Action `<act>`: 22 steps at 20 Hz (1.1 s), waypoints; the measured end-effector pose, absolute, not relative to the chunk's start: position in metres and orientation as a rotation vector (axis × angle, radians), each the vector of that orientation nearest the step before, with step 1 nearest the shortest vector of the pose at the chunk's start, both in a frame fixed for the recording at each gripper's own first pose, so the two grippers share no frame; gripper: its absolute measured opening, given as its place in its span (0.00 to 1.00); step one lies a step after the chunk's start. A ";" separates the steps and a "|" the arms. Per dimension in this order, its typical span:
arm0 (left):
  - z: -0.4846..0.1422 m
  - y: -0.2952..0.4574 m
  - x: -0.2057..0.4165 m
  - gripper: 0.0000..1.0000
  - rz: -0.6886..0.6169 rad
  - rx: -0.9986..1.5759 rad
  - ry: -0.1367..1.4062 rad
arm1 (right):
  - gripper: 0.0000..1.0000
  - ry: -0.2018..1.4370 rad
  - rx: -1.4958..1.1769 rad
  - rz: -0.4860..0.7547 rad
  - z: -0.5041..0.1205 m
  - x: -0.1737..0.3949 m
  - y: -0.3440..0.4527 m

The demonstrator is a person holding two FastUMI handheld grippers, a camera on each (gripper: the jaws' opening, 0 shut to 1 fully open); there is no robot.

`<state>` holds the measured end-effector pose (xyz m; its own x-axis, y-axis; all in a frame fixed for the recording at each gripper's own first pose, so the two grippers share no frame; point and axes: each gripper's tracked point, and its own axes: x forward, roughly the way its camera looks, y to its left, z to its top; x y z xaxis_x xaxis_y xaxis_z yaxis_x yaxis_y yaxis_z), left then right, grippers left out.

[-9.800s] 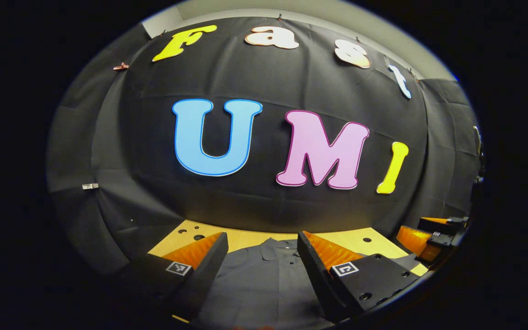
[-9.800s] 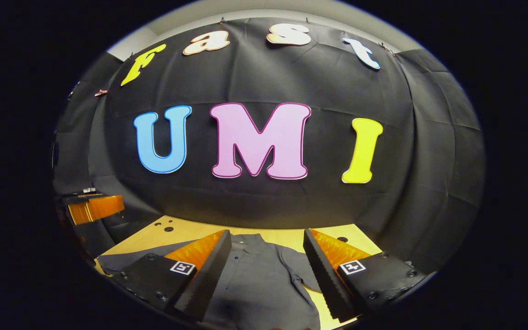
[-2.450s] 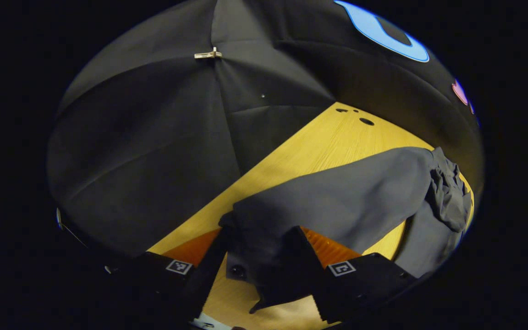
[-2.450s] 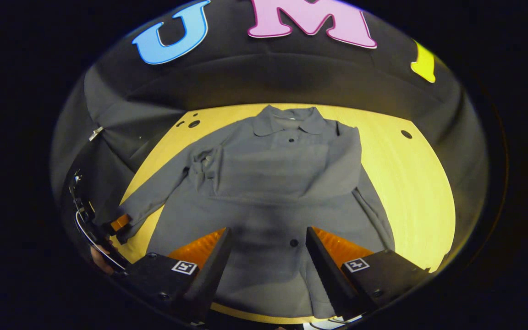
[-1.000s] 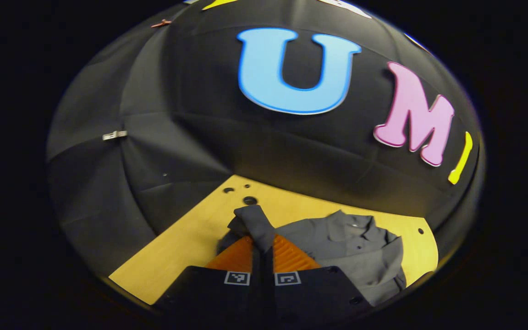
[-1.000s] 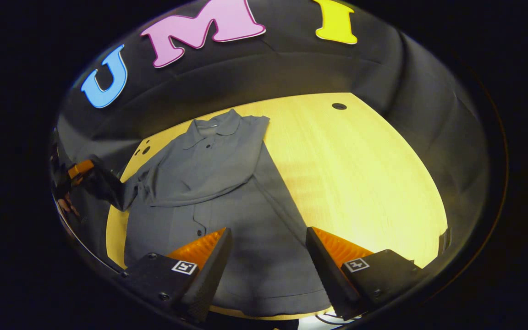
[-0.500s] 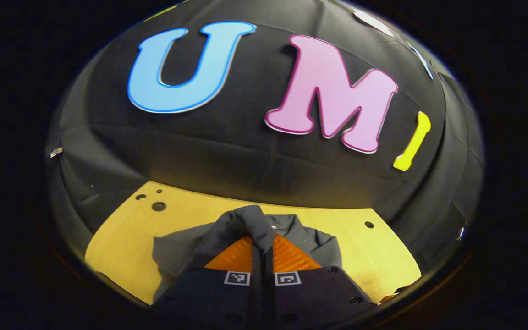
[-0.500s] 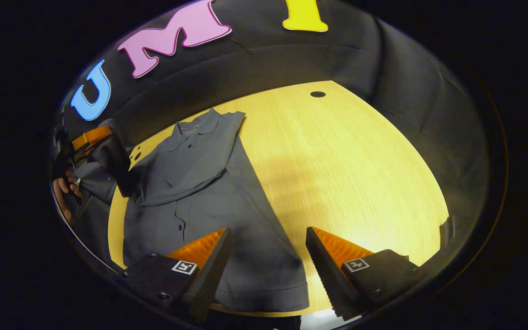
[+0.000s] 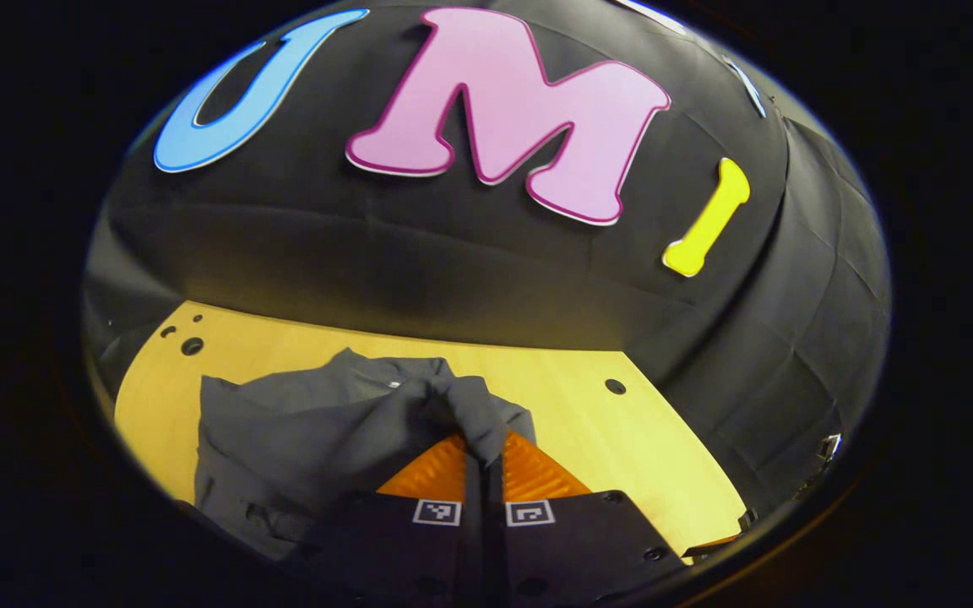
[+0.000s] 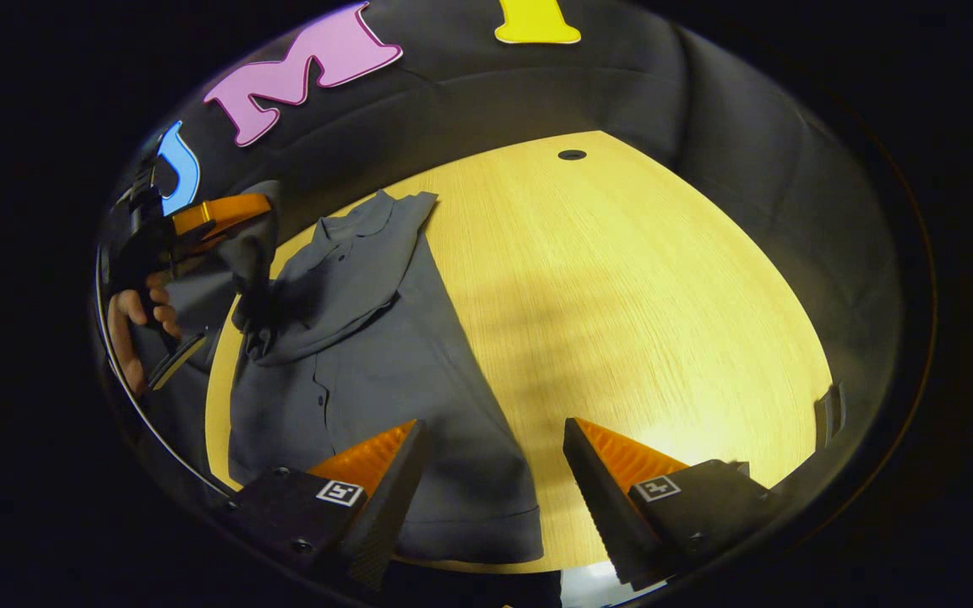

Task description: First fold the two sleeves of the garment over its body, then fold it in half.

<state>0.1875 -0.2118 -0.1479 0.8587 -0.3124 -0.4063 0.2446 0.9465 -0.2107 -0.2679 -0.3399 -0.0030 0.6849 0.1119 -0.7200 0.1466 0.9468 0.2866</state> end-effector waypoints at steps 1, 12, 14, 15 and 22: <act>-0.153 -0.219 0.188 0.05 -0.297 -0.151 0.463 | 0.99 0.825 0.340 -0.015 -0.005 -0.270 -0.341; -0.189 -0.242 0.192 0.30 -0.257 -0.076 0.535 | 0.99 0.834 0.359 0.012 -0.010 -0.269 -0.346; -0.188 -0.235 0.184 0.41 -0.264 -0.059 0.531 | 0.99 0.841 0.363 0.016 -0.011 -0.269 -0.342; -0.189 -0.222 0.180 0.57 -0.249 -0.038 0.530 | 0.99 0.843 0.377 0.024 -0.011 -0.267 -0.337; -0.205 -0.094 0.106 0.96 -0.130 0.030 0.549 | 0.99 0.906 0.358 -0.008 -0.029 -0.271 -0.320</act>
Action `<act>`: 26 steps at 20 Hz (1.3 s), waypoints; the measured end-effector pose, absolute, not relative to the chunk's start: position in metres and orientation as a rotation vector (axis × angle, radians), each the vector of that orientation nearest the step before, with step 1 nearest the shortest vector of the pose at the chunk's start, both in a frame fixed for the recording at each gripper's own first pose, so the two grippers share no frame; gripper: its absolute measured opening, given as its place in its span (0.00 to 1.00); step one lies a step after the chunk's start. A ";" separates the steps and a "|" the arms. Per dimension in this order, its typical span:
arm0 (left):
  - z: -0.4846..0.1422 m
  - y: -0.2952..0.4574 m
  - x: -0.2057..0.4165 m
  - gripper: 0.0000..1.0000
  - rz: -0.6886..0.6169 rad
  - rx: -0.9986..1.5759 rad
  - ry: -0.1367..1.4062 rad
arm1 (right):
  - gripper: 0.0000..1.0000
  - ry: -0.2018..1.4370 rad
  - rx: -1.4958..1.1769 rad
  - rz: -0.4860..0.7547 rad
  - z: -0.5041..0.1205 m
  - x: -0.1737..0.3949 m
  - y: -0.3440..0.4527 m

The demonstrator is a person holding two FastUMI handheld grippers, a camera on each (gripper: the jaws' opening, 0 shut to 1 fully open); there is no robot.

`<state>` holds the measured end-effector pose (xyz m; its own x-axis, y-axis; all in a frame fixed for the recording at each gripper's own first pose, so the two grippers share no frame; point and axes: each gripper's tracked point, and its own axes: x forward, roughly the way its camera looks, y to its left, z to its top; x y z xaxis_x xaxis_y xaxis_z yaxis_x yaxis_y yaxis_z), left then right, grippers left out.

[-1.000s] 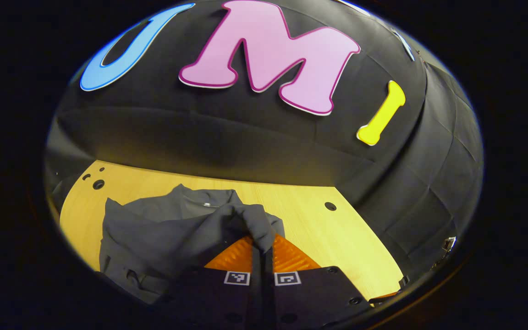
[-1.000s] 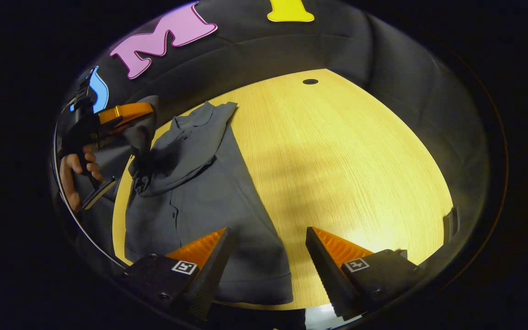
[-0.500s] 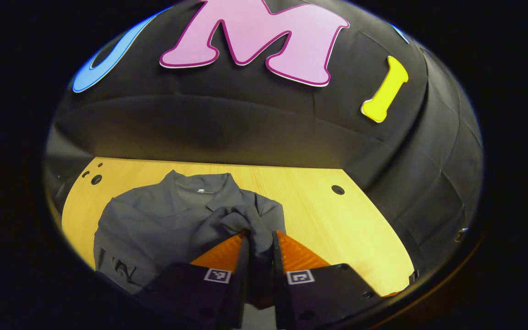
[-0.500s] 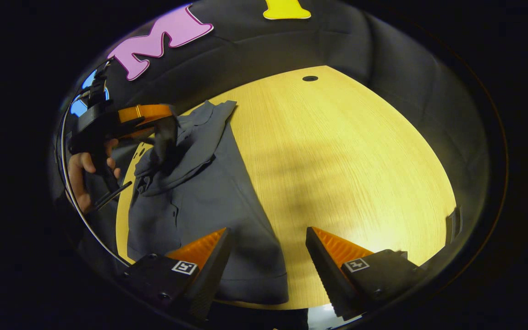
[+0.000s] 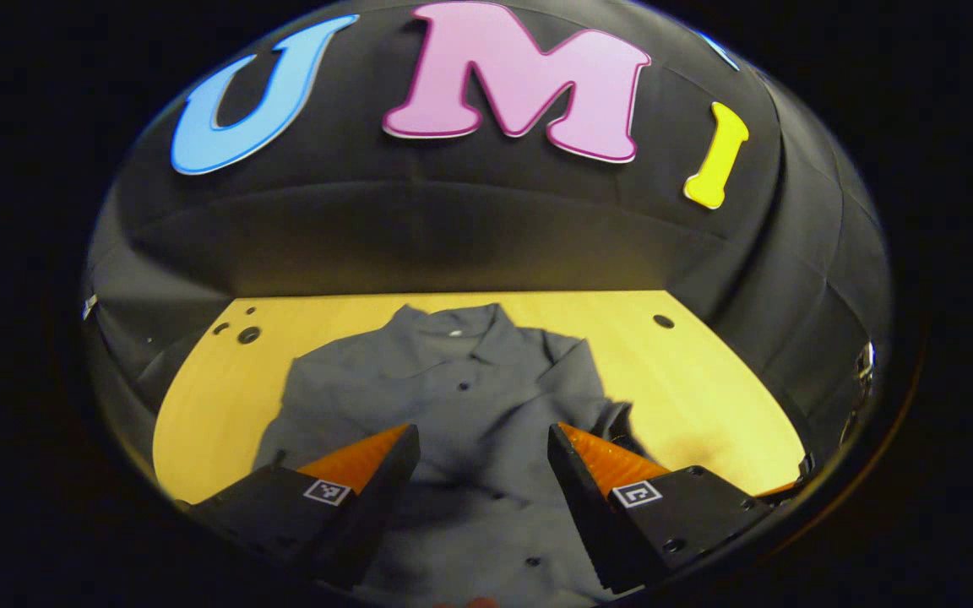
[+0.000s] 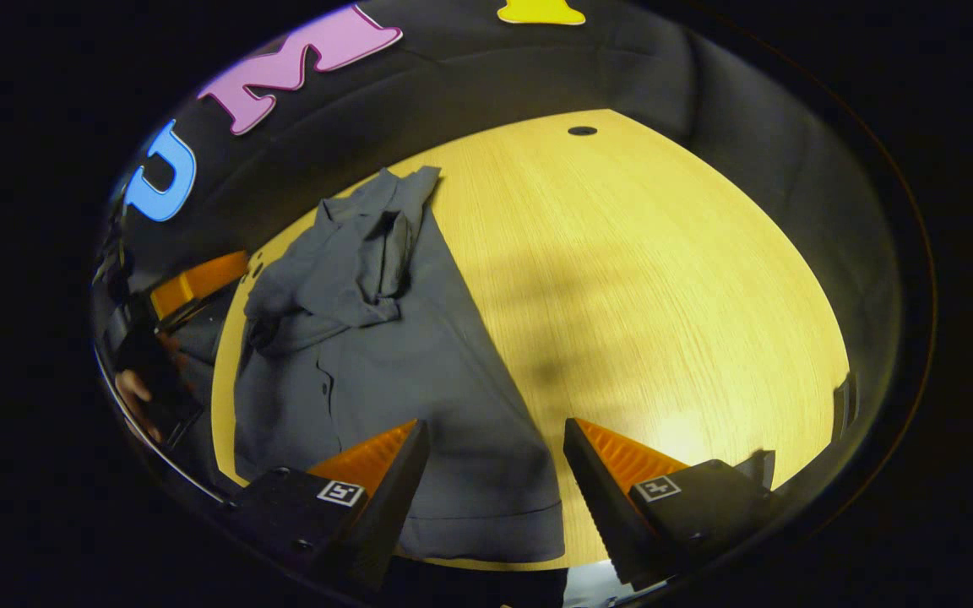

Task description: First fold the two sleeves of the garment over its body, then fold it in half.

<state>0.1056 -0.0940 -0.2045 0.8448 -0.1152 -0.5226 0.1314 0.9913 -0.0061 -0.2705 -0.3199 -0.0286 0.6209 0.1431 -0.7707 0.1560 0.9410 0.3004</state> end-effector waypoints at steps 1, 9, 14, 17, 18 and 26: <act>-0.213 -0.071 0.088 0.92 -0.110 0.034 0.568 | 0.99 0.925 0.366 -0.018 -0.034 -0.275 -0.317; -0.284 0.092 -0.058 0.96 0.067 0.084 0.712 | 0.99 0.982 0.355 -0.149 -0.063 -0.306 -0.326; -0.315 0.136 -0.106 0.96 0.164 0.009 0.774 | 0.99 1.006 0.329 -0.149 -0.075 -0.318 -0.308; -0.326 0.146 -0.123 0.96 0.179 -0.021 0.785 | 0.99 1.008 0.277 -0.120 -0.076 -0.320 -0.292; -0.329 0.149 -0.127 0.96 0.178 -0.019 0.790 | 0.99 1.006 0.271 -0.102 -0.075 -0.321 -0.283; -0.346 0.139 -0.137 0.96 0.123 -0.042 0.812 | 0.99 1.014 0.212 0.015 -0.077 -0.319 -0.221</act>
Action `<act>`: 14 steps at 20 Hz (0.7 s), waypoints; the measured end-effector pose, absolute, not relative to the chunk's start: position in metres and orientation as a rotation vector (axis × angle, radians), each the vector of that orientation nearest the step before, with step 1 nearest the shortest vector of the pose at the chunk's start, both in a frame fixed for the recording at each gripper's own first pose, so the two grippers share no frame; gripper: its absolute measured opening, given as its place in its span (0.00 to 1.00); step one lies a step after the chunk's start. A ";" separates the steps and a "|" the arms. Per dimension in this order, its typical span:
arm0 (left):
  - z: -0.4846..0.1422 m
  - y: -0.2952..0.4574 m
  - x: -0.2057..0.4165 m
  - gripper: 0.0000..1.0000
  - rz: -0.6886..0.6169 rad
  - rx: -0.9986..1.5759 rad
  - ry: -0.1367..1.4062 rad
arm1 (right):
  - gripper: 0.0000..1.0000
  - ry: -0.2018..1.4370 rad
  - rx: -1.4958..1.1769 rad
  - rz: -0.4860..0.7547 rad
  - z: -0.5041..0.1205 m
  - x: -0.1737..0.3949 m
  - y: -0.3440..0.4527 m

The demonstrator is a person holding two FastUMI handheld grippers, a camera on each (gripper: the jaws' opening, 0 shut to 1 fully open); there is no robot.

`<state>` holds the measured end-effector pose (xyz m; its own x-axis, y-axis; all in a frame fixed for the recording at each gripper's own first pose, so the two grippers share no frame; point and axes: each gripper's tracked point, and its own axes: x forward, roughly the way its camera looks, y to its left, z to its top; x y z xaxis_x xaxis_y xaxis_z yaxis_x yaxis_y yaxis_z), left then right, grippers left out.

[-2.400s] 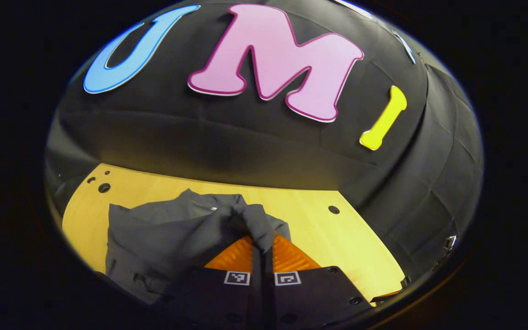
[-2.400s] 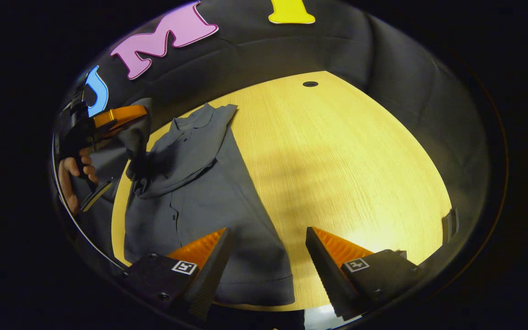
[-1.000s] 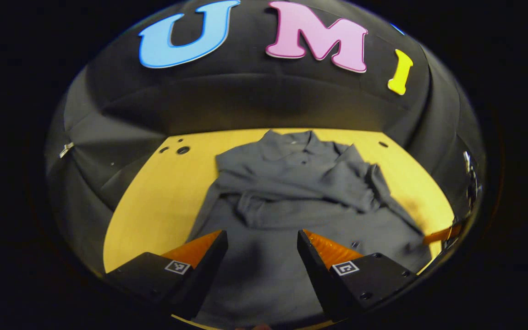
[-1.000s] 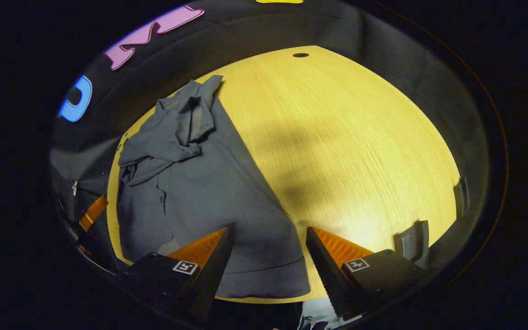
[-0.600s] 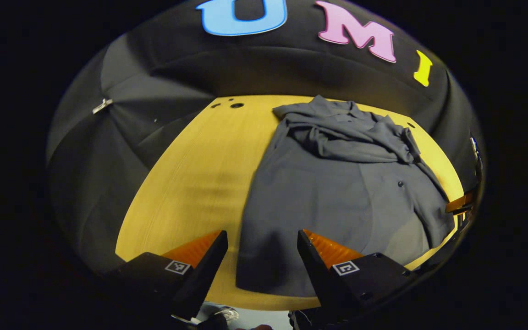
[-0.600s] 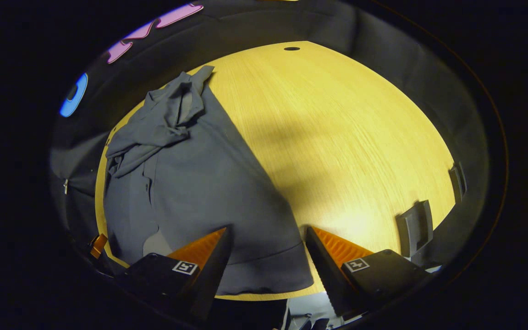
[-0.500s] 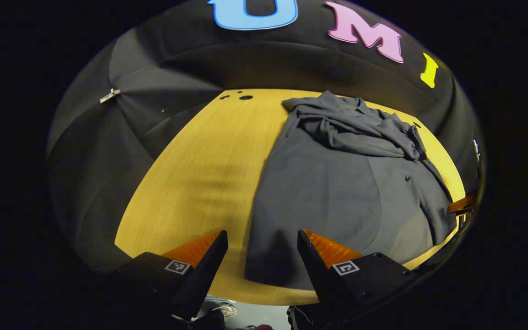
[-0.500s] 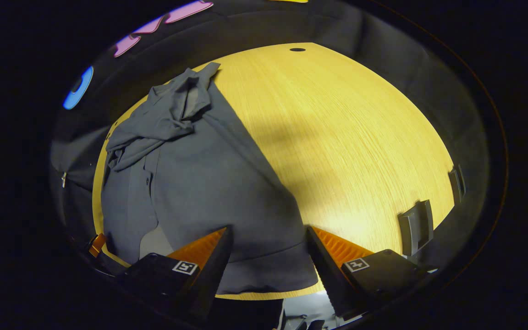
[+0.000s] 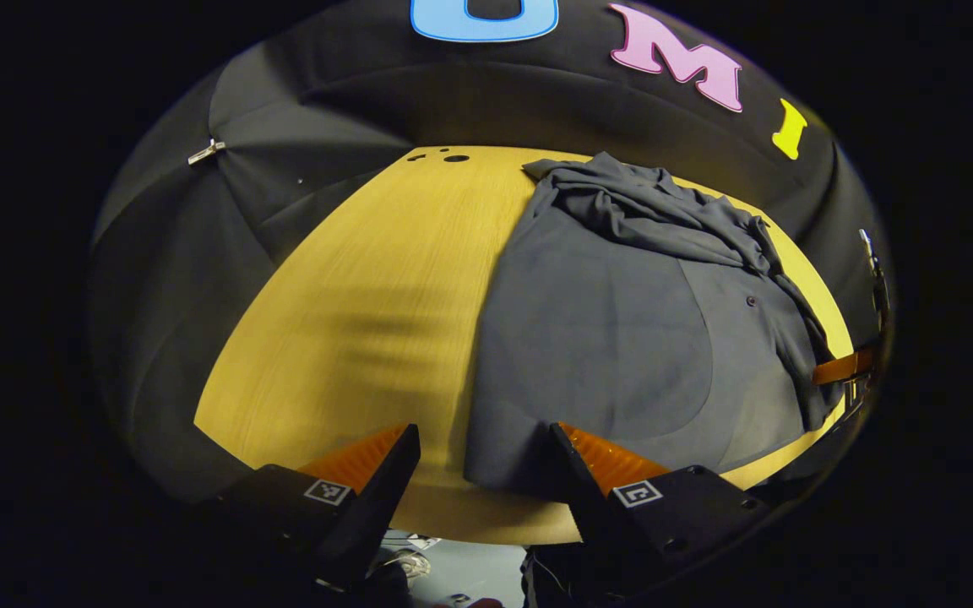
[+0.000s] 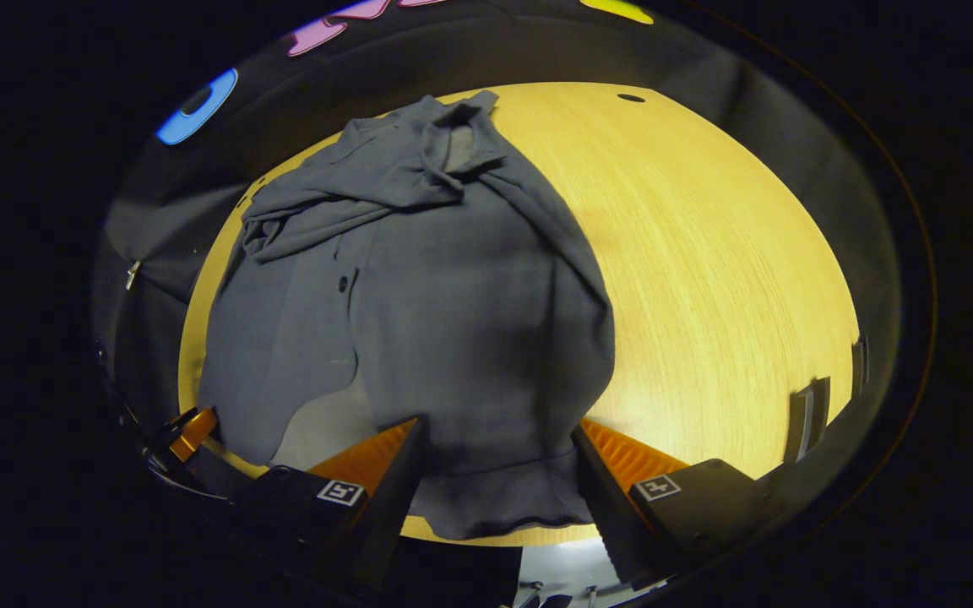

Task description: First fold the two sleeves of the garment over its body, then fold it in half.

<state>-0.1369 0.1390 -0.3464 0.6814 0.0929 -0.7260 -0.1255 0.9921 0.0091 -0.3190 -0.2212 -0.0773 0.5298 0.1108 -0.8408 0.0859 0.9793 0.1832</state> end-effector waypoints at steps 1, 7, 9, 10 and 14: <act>-0.349 0.137 -0.137 0.96 0.117 -0.045 0.818 | 0.99 1.016 0.210 0.027 -0.078 -0.319 -0.214; -0.354 0.131 -0.128 0.98 0.076 0.018 0.823 | 0.99 1.013 0.034 0.024 -0.085 -0.320 -0.204; -0.354 0.124 -0.125 0.95 0.056 0.029 0.821 | 0.93 1.002 -0.003 0.032 -0.086 -0.319 -0.199; -0.354 0.120 -0.124 0.89 0.045 0.038 0.821 | 0.91 1.007 0.000 0.031 -0.087 -0.320 -0.194; -0.354 0.106 -0.122 0.63 0.013 0.047 0.818 | 0.42 1.006 0.030 0.047 -0.087 -0.316 -0.186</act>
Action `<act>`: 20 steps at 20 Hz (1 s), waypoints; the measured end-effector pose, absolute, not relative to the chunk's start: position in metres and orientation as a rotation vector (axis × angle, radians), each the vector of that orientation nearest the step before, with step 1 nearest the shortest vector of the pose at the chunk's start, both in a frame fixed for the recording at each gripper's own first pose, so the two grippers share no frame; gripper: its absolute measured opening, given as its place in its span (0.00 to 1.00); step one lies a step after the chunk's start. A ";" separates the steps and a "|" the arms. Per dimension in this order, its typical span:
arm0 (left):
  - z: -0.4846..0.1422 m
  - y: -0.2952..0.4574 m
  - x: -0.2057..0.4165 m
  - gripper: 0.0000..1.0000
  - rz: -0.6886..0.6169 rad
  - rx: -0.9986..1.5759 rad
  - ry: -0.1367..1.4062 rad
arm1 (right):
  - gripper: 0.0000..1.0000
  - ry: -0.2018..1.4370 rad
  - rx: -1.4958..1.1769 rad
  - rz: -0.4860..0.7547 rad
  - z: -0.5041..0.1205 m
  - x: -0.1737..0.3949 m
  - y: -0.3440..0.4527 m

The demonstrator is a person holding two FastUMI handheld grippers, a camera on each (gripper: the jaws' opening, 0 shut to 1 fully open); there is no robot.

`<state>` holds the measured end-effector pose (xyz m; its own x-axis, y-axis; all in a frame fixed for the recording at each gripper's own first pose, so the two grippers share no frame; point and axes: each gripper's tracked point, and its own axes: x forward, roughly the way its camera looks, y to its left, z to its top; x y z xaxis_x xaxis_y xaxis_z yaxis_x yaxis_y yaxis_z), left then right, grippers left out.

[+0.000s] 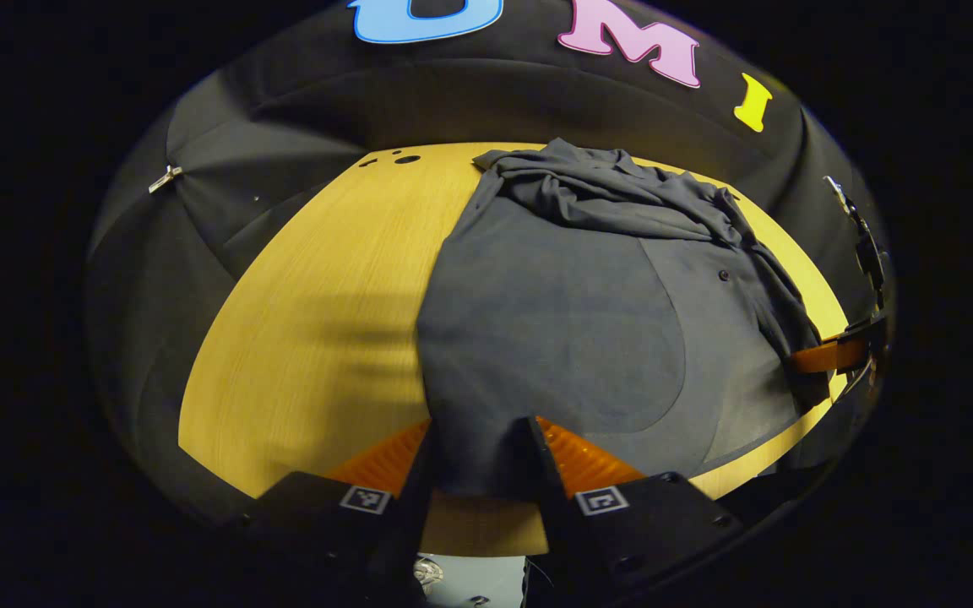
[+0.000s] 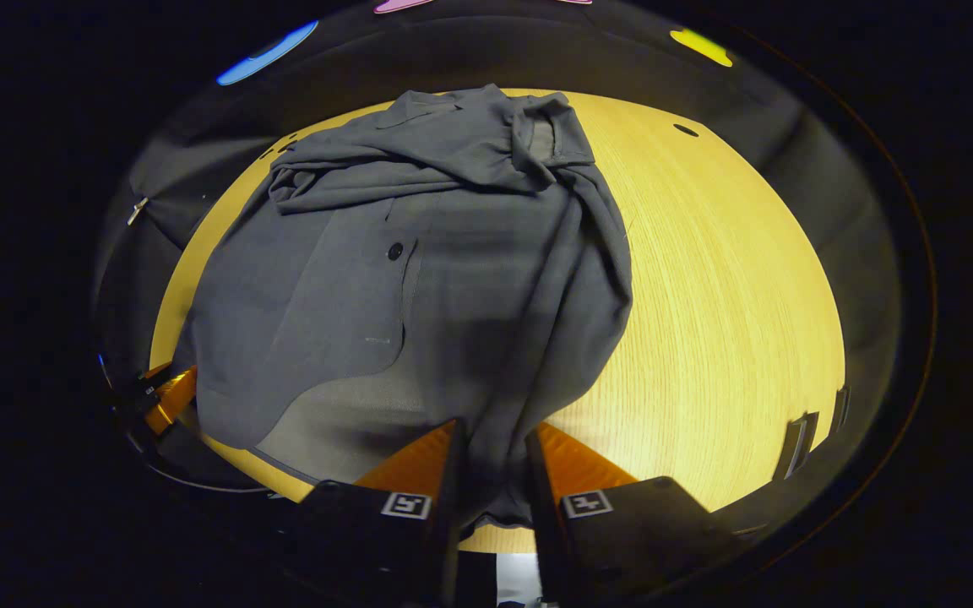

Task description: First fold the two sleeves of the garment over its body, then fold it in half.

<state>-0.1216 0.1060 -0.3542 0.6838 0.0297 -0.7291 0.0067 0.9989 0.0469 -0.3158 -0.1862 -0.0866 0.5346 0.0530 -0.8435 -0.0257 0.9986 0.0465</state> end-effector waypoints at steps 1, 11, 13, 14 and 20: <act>-0.354 0.102 -0.121 0.51 0.004 0.048 0.818 | 0.36 1.008 0.027 0.062 -0.086 -0.316 -0.186; -0.328 0.081 -0.104 0.06 0.020 -0.061 0.838 | 0.09 0.980 0.209 0.167 -0.067 -0.311 -0.185; -0.307 0.078 -0.099 0.06 0.024 -0.098 0.807 | 0.09 0.951 0.239 0.182 -0.051 -0.305 -0.189; -0.298 0.077 -0.096 0.06 0.029 -0.114 0.792 | 0.09 0.929 0.250 0.188 -0.040 -0.300 -0.190; -0.249 0.075 -0.072 0.06 0.054 -0.165 0.737 | 0.10 0.782 0.244 0.221 0.021 -0.258 -0.192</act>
